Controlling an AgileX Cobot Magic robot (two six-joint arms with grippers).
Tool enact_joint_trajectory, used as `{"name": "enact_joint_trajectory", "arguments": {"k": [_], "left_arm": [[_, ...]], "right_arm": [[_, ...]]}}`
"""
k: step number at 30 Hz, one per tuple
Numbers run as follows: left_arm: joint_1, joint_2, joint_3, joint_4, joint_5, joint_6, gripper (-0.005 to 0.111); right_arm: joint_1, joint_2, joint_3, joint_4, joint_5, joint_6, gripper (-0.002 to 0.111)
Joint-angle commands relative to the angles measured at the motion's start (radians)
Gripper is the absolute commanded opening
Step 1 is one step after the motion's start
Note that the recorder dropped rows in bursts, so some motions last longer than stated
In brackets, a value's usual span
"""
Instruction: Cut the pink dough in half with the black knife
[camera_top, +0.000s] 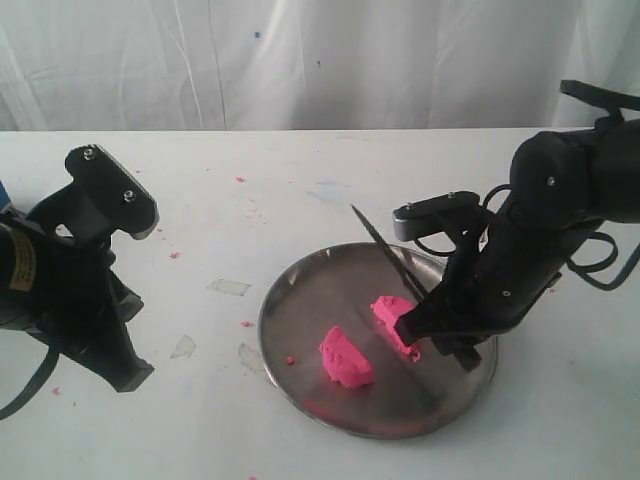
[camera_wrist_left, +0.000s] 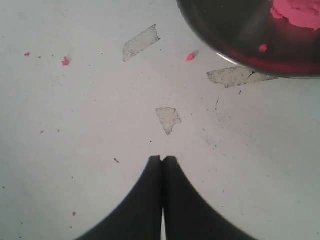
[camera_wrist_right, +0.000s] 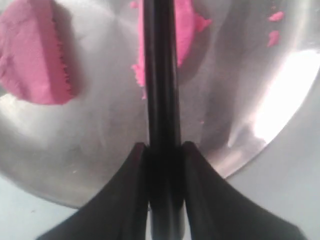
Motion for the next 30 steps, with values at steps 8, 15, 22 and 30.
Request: {"name": "enact_joint_trajectory", "arguments": {"k": [8, 15, 22, 30], "left_arm": [[0.001, -0.01, 0.009, -0.008, -0.001, -0.005, 0.0], [0.001, -0.01, 0.009, -0.008, -0.001, -0.005, 0.0], [0.001, -0.01, 0.009, -0.015, -0.001, -0.005, 0.0], [0.001, -0.01, 0.009, -0.015, -0.001, -0.005, 0.0]], "right_arm": [[-0.049, 0.082, -0.009, -0.029, -0.025, 0.028, 0.005], [-0.049, 0.1, -0.011, -0.025, -0.029, 0.028, 0.005], [-0.049, 0.118, -0.011, 0.001, -0.035, 0.028, 0.014], [-0.049, 0.118, -0.011, 0.001, -0.037, 0.028, 0.024]]}}
